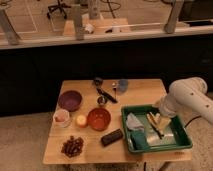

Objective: Wipe red bowl with towel

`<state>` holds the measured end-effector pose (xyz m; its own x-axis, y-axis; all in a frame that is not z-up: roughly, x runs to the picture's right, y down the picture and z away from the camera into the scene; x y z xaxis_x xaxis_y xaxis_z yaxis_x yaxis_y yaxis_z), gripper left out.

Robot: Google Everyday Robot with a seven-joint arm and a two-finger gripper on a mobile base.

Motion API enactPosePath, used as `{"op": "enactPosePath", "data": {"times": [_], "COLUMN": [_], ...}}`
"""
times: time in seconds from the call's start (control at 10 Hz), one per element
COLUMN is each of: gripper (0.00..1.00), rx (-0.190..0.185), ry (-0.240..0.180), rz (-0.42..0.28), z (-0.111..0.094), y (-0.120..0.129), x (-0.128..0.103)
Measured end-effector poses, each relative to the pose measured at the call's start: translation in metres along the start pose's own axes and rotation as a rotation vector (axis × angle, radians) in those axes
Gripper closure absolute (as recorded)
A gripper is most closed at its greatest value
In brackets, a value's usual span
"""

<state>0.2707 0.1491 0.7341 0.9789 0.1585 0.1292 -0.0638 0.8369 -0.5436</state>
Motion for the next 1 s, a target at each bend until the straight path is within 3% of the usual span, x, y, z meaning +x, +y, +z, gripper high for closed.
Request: {"op": "enactPosePath", "data": {"times": [0.3, 0.7, 1.0], "gripper": [0.20, 0.23, 0.49], "rx": [-0.007, -0.023, -0.014], "ry": [-0.061, -0.075, -0.058], "rz": [0.001, -0.027, -0.039], "z": [0.013, 0.040, 0.052], "y": [-0.004, -0.004, -0.008], "x": [-0.010, -0.034, -0.041]}}
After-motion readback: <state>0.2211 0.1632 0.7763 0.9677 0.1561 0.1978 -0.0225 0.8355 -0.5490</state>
